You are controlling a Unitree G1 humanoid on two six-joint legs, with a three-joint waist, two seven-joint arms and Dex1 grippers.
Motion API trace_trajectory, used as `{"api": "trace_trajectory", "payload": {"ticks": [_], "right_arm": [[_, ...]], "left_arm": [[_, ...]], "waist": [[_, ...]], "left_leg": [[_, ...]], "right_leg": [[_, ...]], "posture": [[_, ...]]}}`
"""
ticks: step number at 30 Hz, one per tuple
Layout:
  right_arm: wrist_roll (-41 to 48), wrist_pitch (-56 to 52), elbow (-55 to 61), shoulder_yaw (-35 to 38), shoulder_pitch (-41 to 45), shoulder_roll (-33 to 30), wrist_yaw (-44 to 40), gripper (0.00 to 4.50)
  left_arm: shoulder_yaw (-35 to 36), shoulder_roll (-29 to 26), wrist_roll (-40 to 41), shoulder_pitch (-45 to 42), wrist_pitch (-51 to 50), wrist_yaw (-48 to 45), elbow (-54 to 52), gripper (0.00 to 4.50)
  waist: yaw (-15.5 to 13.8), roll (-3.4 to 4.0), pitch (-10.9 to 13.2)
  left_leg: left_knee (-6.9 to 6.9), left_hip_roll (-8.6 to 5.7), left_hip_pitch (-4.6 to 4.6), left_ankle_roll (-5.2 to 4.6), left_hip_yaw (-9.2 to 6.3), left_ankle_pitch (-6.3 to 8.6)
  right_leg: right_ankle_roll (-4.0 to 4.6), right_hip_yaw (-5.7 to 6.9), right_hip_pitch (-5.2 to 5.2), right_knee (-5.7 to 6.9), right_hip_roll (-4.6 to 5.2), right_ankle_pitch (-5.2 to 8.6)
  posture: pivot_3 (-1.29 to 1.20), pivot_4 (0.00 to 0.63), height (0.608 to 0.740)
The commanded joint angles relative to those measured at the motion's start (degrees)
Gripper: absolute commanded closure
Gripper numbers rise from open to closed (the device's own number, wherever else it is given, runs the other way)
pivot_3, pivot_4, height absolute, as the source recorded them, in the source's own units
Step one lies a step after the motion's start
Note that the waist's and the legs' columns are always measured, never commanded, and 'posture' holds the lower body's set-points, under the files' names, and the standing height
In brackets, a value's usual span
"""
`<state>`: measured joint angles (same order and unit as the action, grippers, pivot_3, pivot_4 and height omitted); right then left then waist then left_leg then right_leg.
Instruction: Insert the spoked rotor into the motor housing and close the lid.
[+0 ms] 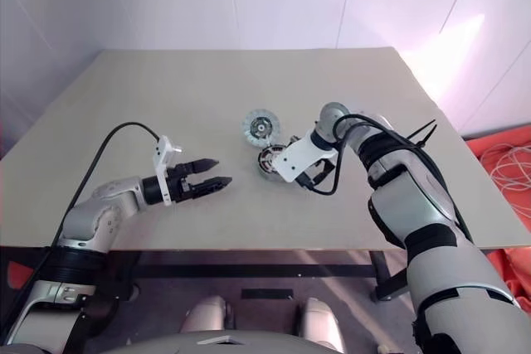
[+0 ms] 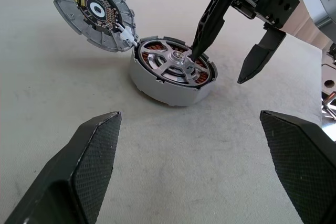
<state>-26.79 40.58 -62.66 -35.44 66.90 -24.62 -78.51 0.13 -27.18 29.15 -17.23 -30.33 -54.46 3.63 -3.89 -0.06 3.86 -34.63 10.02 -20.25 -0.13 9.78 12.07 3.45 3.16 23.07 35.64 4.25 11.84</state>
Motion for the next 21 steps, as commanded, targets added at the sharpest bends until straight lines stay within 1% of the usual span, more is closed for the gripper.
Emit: {"api": "trace_trajectory", "payload": {"ticks": [1, 3, 4, 12, 13, 14, 17, 21], "right_arm": [[-0.21, 0.44, -0.37, 0.57, 1.95, 0.20, 0.67, 0.29], [-0.40, 0.44, -0.68, 0.57, 2.04, 0.28, 1.04, 0.67], [-0.45, 0.46, -0.80, 0.56, 2.08, 0.30, 1.18, 0.98], [-0.80, 0.77, -1.44, 0.71, 2.43, 0.35, 2.72, 3.74], [-0.85, 0.78, -1.47, 0.73, 2.45, 0.34, 2.98, 4.02], [-0.96, 0.84, -1.52, 0.75, 2.49, 0.31, 3.39, 4.44], [-1.80, 1.41, -1.57, 0.80, 2.71, 0.22, 5.26, 4.48], [-2.10, 1.60, -1.83, 0.97, 2.94, 0.32, 5.61, 4.48]], "left_arm": [[1.38, -0.36, 0.48, 0.03, 0.73, 0.24, -2.41, 0.00], [1.40, -0.35, 0.49, 0.10, 0.67, 0.35, -2.54, 0.00], [1.41, -0.34, 0.51, 0.14, 0.66, 0.39, -2.61, 0.00], [1.34, -0.42, 0.44, -0.06, 0.85, 0.25, -2.34, 0.00], [1.30, -0.42, 0.41, -0.13, 0.89, 0.21, -2.25, 0.00], [1.27, -0.41, 0.38, -0.21, 0.93, 0.17, -2.17, 0.00], [1.19, -0.35, 0.32, -0.28, 1.05, 0.10, -2.04, 0.00], [1.16, -0.33, 0.29, -0.32, 1.13, 0.05, -1.96, 0.00]], "waist": [[0.00, 0.00, 0.00], [0.01, 0.00, 0.00], [0.01, 0.00, 0.00], [-0.03, 0.01, 0.00], [-0.08, 0.01, 0.00], [-0.10, 0.00, 0.00], [0.01, 0.00, 0.01], [0.04, 0.01, 0.02]], "left_leg": [[0.00, 0.00, 0.00, 0.00, 0.00, 0.00], [0.00, 0.00, 0.01, 0.00, 0.00, 0.00], [0.00, 0.01, 0.02, 0.00, 0.00, 0.00], [0.00, 0.01, 0.02, 0.00, 0.00, 0.00], [0.00, 0.00, 0.01, 0.00, 0.00, 0.00], [0.00, 0.00, 0.00, 0.00, 0.00, 0.00], [-0.02, 0.00, 0.00, 0.00, 0.00, 0.01], [-0.02, 0.03, 0.03, 0.01, 0.00, 0.00]], "right_leg": [[0.00, 0.00, 0.00, 0.00, 0.00, 0.00], [0.00, 0.00, 0.00, 0.00, 0.00, 0.00], [0.00, 0.00, 0.00, 0.01, 0.00, 0.00], [0.00, 0.00, 0.00, 0.02, 0.00, 0.00], [0.00, 0.00, 0.00, 0.01, 0.00, 0.00], [0.01, 0.00, 0.00, 0.01, 0.00, 0.00], [0.01, -0.01, 0.00, 0.01, 0.00, 0.00], [0.02, -0.01, 0.01, 0.05, 0.00, 0.00]], "posture": [[0.00, 0.000, 0.740], [0.00, 0.000, 0.740], [0.00, 0.000, 0.740], [0.00, 0.000, 0.740], [0.00, 0.000, 0.740], [0.00, 0.000, 0.740], [0.00, 0.000, 0.740], [0.00, 0.000, 0.740]]}}
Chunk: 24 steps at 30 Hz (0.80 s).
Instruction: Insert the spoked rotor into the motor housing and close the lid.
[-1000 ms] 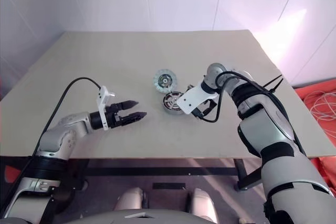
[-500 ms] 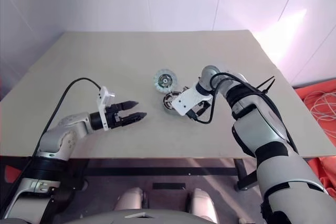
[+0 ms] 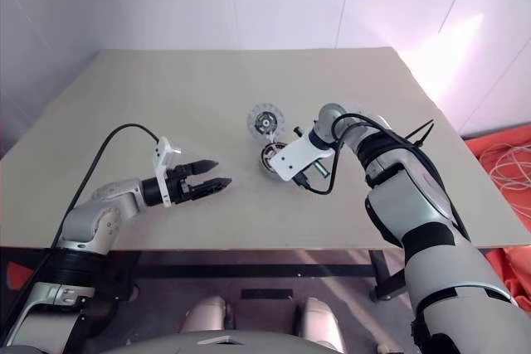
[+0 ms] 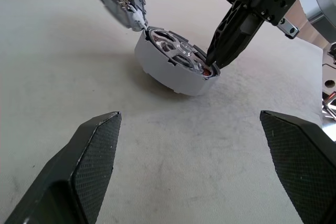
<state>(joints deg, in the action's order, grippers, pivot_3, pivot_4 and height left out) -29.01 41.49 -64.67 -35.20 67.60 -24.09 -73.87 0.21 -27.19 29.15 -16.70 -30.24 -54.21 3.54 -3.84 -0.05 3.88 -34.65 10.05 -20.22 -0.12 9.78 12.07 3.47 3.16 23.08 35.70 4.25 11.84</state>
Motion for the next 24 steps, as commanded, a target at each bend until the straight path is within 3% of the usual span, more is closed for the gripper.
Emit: {"api": "trace_trajectory", "payload": {"ticks": [1, 14, 18, 24], "right_arm": [[0.01, 0.74, 0.14, 0.77, 2.28, -0.17, 1.13, 4.48], [2.01, 0.34, 2.76, 2.71, 0.98, 0.16, 2.38, 4.48], [9.67, -12.85, 9.53, 6.22, -2.54, 0.25, -10.82, 4.48], [12.71, -29.52, 22.01, 8.27, -5.88, -2.25, -16.88, 4.48]], "left_arm": [[1.08, -0.30, 0.28, -0.86, 1.07, -0.17, -1.85, 0.00], [1.11, 0.07, 0.38, -0.10, 1.25, 0.26, -2.16, 0.00], [1.04, 0.57, 0.45, 0.26, 1.19, 0.64, -2.26, 0.00], [1.02, 0.96, 0.47, 0.74, 1.20, 1.07, -2.39, 0.00]], "waist": [[0.00, 0.00, 0.00], [0.68, 0.01, 0.03], [0.83, 0.00, 0.03], [0.46, 0.01, 0.04]], "left_leg": [[0.00, 0.00, 0.00, 0.00, 0.00, 0.00], [-0.02, 0.01, 0.00, 0.01, 0.00, -0.01], [-0.02, 0.02, -0.22, -0.03, 0.00, 0.01], [-0.24, 0.07, -0.62, -0.16, -0.08, 0.06]], "right_leg": [[0.00, 0.00, 0.00, 0.00, 0.00, 0.00], [0.06, 0.00, 0.02, 0.01, 0.00, -0.04], [0.06, 0.00, 0.15, -0.03, -0.02, -0.04], [0.07, 0.12, 0.36, -0.05, -0.02, -0.04]], "posture": [[0.00, 0.000, 0.740], [0.00, 0.000, 0.740], [0.00, 0.000, 0.740], [0.00, 0.000, 0.740]]}}
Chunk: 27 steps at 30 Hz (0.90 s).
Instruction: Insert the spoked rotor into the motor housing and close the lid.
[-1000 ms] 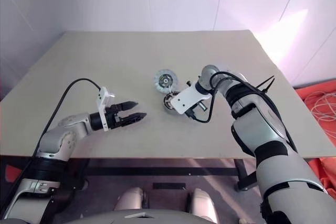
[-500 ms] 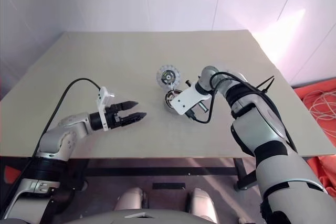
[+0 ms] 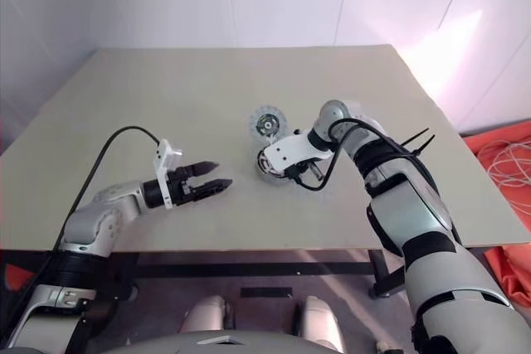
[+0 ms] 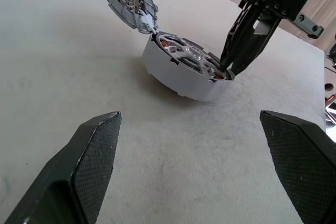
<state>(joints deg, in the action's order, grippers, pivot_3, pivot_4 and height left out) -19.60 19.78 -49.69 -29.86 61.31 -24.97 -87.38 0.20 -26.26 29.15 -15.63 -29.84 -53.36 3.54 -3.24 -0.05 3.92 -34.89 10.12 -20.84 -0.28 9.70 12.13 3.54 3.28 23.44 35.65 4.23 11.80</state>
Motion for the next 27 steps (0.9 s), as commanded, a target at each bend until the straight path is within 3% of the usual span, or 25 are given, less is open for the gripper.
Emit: {"api": "trace_trajectory", "payload": {"ticks": [1, 6, 10, 17, 23, 27], "right_arm": [[3.70, -10.33, 8.76, 3.06, 0.08, -1.54, -3.69, 4.48], [3.45, -28.58, 13.02, 4.10, 0.89, -0.45, 0.37, 4.48], [3.39, -50.09, 15.18, 6.20, 2.22, 3.00, 5.48, 4.48], [5.48, -78.47, 27.93, 5.19, -0.86, 1.10, 6.22, 4.48], [13.92, -106.65, 42.81, 3.37, 0.51, -2.04, 9.68, 4.48], [20.73, -112.28, 46.00, 3.74, 0.99, -2.78, 15.04, 4.48]], "left_arm": [[1.02, 0.08, 0.46, -0.29, 0.80, 0.25, -2.40, 0.00], [0.89, 0.73, 0.45, 0.01, 0.85, 0.69, -2.54, 0.00], [0.95, 1.16, 0.42, 0.90, 1.20, 1.00, -2.85, 0.00], [1.36, 1.55, 0.43, 2.29, 1.75, 1.60, -3.48, 0.00], [1.30, 2.01, 0.43, 3.36, 2.06, 2.13, -4.20, 0.00], [1.20, 2.33, 0.44, 3.53, 2.28, 2.36, -4.28, 0.00]], "waist": [[-0.41, 0.00, 0.00], [-0.71, 0.02, 0.02], [-0.71, 0.04, 0.03], [-1.24, 0.10, 0.09], [-2.06, 0.18, 0.15], [-2.26, 0.19, 0.15]], "left_leg": [[-0.02, 0.00, -0.01, 0.01, -0.02, 0.00], [-0.07, 0.05, 0.08, 0.06, -0.02, -0.02], [-0.07, 0.07, 0.10, 0.11, -0.03, -0.04], [-0.05, 0.07, 0.00, 0.12, -0.05, -0.04], [-0.04, 0.08, 0.12, 0.32, -0.06, -0.14], [0.18, 0.08, 0.34, 0.47, -0.06, -0.23]], "right_leg": [[0.00, 0.01, 0.00, 0.00, 0.00, 0.00], [0.00, 0.01, -0.03, 0.08, -0.01, 0.00], [0.01, 0.01, -0.04, 0.08, -0.03, -0.01], [0.00, 0.02, -0.02, -0.02, -0.04, -0.01], [-0.01, 0.02, -0.07, 0.03, -0.04, 0.00], [-0.03, -0.01, -0.12, 0.04, -0.06, 0.00]], "posture": [[0.00, 0.000, 0.740], [0.00, 0.000, 0.740], [0.00, 0.000, 0.740], [0.00, 0.000, 0.740], [0.00, 0.000, 0.740], [0.00, 0.000, 0.740]]}}
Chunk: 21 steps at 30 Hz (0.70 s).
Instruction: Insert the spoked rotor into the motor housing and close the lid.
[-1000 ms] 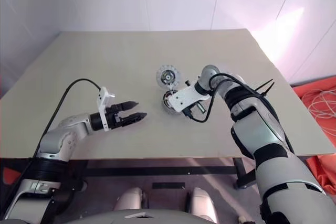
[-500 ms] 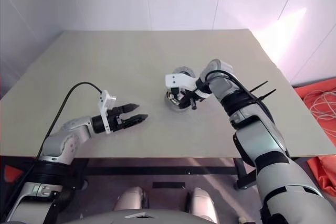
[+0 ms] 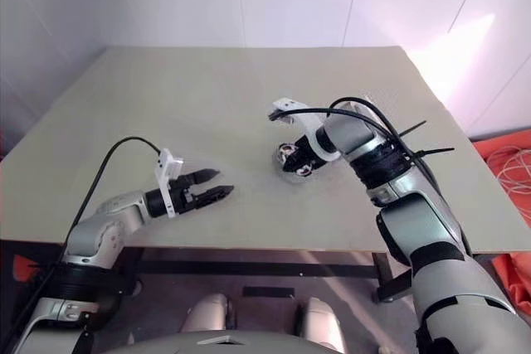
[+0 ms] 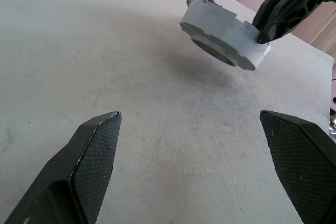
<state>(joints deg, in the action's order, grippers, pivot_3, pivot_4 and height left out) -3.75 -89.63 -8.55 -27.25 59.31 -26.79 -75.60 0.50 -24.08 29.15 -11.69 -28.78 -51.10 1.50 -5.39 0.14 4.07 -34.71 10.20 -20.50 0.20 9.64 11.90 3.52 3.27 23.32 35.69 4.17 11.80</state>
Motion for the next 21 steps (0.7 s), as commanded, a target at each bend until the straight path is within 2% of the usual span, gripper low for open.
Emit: {"api": "trace_trajectory", "payload": {"ticks": [1, 4, 7, 12, 16, 21], "right_arm": [[6.66, -2.87, 4.96, 1.24, 2.84, -0.99, 4.84, 4.48], [11.64, -2.87, 4.14, 2.07, 2.87, -0.23, 10.05, 4.48], [16.01, -2.87, 0.69, 4.55, 3.58, 3.15, 17.91, 4.48], [18.38, -2.87, -7.37, 11.31, 2.66, 11.24, 34.46, 4.48], [21.35, -2.87, -11.34, 14.82, 1.63, 14.42, 44.57, 4.48], [24.53, -2.87, -17.09, 21.34, 3.24, 18.27, 56.24, 4.48]], "left_arm": [[0.88, 0.21, 0.42, -0.44, 1.25, 0.13, -2.22, 0.00], [0.95, 0.24, 0.45, -0.58, 1.24, 0.08, -2.16, 0.00], [1.20, -0.05, 0.60, -0.45, 1.14, -0.03, -2.49, 0.00], [2.42, -1.31, 0.94, 0.83, 0.77, 0.19, -4.16, 0.00], [3.72, -2.42, 1.31, 2.33, 0.22, 0.60, -5.82, 0.00], [4.61, -3.34, 1.83, 3.85, -0.23, 1.24, -7.41, 0.00]], "waist": [[-0.19, 0.00, 0.00], [-0.30, 0.00, 0.00], [-0.11, 0.00, 0.00], [-0.10, 0.01, 0.00], [-0.15, -0.01, -0.01], [-0.13, -0.01, -0.01]], "left_leg": [[0.04, 0.00, 0.04, 0.00, 0.00, 0.00], [0.06, -0.02, 0.08, 0.10, 0.00, -0.06], [0.08, -0.03, 0.10, 0.21, 0.00, -0.12], [0.32, -0.07, 0.20, 0.36, 0.01, -0.21], [0.42, -0.15, 0.23, 0.40, 0.00, -0.23], [0.45, -0.19, 0.59, 0.56, -0.02, -0.31]], "right_leg": [[-0.01, 0.00, -0.01, 0.00, 0.00, 0.00], [-0.36, -0.01, -0.05, 0.00, 0.00, 0.20], [-0.29, -0.03, -0.04, 0.01, 0.00, 0.16], [-0.04, -0.03, -0.02, -0.01, 0.00, 0.03], [-0.05, -0.04, -0.09, -0.10, 0.01, 0.03], [-0.45, -0.11, -0.32, -0.06, 0.01, 0.26]], "posture": [[0.00, 0.000, 0.740], [0.00, 0.000, 0.740], [0.00, 0.000, 0.740], [0.00, 0.000, 0.740], [0.00, 0.000, 0.740], [0.00, 0.000, 0.740]]}}
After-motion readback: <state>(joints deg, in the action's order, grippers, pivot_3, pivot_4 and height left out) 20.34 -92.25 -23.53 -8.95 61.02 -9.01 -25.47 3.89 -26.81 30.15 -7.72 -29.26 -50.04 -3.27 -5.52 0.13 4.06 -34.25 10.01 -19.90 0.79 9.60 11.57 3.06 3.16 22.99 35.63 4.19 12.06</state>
